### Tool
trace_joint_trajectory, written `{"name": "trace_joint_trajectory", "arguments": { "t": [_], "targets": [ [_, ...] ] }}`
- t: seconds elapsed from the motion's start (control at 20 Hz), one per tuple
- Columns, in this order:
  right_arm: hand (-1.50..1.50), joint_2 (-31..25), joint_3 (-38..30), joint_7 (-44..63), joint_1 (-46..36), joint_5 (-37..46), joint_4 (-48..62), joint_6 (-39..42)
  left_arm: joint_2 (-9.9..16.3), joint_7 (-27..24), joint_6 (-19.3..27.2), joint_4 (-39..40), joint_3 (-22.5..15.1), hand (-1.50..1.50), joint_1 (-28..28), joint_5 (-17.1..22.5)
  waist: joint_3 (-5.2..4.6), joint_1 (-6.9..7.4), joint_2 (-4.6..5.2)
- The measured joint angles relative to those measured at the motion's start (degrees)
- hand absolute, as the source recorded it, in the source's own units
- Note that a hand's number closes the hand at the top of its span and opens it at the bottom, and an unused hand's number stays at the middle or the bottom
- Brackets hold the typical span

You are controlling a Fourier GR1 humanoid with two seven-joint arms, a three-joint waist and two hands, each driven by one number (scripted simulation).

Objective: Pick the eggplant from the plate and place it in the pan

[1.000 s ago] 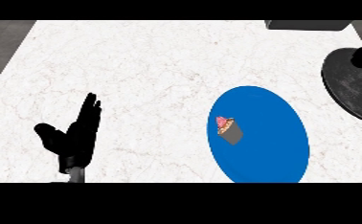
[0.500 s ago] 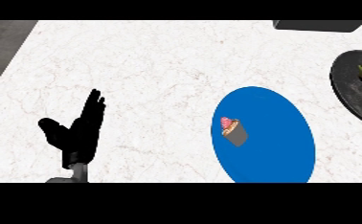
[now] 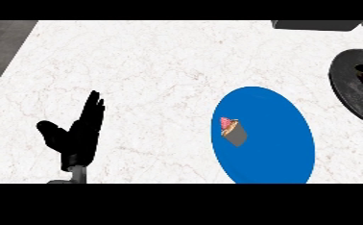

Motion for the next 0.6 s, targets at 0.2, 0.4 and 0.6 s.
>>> {"name": "trace_joint_trajectory", "arguments": {
  "t": [0.2,0.4,0.6],
  "targets": [
    [-1.5,-1.2,-6.8,-5.8,-0.3,-7.6,1.0,4.5,-0.2,0.0,0.3,-0.3,0.2,0.0,0.4,-0.1,-0.03,-0.63,-0.16],
    [-1.5,-2.9,-12.4,-10.6,0.9,-14.1,2.8,12.2,-0.3,-0.9,0.7,-0.1,0.3,0.0,1.1,-0.6,-0.13,-1.38,-0.49],
    [-1.5,-5.5,-16.1,-15.2,4.0,-18.8,4.3,22.2,-0.3,-0.5,1.0,-0.1,0.6,0.0,1.4,-0.7,-0.24,-2.27,-0.94]
  ]
}}
